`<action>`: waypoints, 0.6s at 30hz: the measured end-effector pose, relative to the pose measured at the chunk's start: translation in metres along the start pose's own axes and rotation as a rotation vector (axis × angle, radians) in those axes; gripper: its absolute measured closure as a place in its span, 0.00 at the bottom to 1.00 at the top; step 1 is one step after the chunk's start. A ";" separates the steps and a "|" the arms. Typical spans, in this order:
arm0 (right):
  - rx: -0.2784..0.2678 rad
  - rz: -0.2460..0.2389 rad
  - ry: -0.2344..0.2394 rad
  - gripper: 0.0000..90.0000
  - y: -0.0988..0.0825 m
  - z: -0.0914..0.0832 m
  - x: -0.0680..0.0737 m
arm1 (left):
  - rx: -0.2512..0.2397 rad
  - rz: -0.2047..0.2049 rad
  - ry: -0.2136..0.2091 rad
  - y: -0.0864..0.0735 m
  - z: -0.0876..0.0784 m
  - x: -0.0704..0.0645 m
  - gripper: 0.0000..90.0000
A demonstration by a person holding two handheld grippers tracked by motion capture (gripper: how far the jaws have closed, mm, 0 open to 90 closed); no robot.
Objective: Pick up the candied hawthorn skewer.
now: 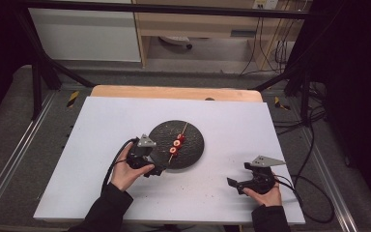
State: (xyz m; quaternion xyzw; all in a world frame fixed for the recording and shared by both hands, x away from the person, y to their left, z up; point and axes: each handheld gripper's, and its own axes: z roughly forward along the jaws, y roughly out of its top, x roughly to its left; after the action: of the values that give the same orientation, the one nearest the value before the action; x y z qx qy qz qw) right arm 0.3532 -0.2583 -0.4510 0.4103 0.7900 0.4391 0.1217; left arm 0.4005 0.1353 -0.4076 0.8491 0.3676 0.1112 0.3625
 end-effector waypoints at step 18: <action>0.000 0.001 0.005 0.02 0.000 0.000 0.000 | 0.087 -0.062 0.038 0.015 0.029 -0.009 0.48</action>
State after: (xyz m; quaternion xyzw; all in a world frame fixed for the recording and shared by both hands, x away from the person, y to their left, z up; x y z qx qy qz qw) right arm 0.3533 -0.2583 -0.4510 0.4095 0.7900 0.4403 0.1196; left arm 0.4158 0.1066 -0.4175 0.8501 0.4052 0.1001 0.3212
